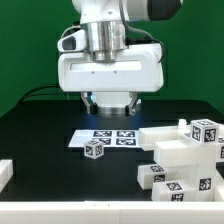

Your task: Assemble chair

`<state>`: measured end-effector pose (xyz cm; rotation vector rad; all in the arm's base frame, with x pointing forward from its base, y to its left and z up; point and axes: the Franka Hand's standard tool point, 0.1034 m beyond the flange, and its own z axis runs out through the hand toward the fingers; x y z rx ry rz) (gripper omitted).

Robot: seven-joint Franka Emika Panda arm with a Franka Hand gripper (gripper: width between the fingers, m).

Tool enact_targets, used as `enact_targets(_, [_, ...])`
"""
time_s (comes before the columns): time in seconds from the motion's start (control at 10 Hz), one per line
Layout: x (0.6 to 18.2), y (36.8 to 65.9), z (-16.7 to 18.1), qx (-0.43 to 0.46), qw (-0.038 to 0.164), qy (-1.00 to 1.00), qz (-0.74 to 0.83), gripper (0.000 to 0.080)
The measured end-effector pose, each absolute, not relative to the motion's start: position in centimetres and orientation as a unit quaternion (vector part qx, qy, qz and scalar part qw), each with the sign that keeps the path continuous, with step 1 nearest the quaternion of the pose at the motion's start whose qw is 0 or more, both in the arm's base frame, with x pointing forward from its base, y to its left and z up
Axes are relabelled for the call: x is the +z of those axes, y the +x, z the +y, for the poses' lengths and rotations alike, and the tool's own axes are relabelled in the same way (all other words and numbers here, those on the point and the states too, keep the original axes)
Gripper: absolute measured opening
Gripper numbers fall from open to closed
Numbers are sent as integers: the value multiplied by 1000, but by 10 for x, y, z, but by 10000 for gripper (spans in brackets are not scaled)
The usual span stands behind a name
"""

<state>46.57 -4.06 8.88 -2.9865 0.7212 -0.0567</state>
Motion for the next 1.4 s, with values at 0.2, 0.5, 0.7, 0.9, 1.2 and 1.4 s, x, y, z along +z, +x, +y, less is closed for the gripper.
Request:
enact_targets(0.2, [65, 442, -63, 11, 26, -970, 243, 649])
enact_targets(0.5, [52, 436, -67, 23, 18, -969, 244, 649])
enact_targets(0.7, [49, 434, -68, 23, 14, -969, 245, 649])
enact_targets(0.9, [33, 426, -71, 33, 2, -969, 244, 649])
enact_targets(1.2, [25, 420, -72, 42, -3, -969, 243, 649])
enact_targets(1.4, [17, 416, -70, 47, -8, -971, 233, 649])
